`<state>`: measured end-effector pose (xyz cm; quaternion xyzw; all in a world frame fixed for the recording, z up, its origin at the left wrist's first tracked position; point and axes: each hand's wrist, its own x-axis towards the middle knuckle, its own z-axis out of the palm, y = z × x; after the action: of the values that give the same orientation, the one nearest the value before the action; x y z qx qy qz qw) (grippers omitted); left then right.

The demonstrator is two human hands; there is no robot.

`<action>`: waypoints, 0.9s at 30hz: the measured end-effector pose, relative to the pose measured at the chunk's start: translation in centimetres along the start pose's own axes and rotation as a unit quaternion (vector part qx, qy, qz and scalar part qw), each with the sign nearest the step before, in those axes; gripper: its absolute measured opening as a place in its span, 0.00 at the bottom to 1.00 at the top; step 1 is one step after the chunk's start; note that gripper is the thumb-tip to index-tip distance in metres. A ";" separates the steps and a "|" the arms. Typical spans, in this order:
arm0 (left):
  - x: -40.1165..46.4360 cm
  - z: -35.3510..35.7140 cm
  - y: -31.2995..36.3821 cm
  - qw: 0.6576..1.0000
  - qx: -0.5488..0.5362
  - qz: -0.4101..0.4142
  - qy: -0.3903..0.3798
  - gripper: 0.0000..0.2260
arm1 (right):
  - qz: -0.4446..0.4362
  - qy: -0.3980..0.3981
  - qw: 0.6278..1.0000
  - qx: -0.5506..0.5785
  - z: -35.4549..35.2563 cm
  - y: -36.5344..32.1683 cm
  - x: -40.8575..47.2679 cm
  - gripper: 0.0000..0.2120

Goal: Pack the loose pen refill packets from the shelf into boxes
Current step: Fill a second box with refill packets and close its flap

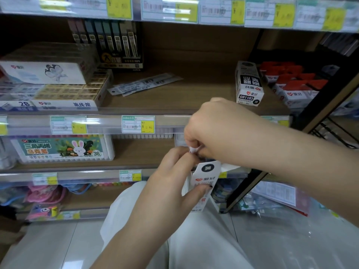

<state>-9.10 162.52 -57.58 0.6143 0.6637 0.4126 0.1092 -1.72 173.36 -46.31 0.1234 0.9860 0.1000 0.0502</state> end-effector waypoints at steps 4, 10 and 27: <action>0.1 -0.2 -0.2 1.000 0.001 -0.005 0.002 0.12 | 0.004 -0.028 0.995 0.098 -0.1 0.4 -0.1 0.07; 0.5 -0.5 0.1 1.000 -0.001 0.003 -0.031 0.11 | 0.057 -0.033 0.997 0.041 -0.3 0.5 -0.3 0.03; 0.9 -0.8 -0.2 1.000 -0.005 -0.013 -0.025 0.13 | 0.010 -0.053 0.994 0.091 -0.5 2.2 0.1 0.05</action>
<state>-9.97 163.03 -56.88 0.6153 0.6666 0.3988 0.1340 -1.36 175.33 -45.34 0.1425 0.9857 0.0034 0.0895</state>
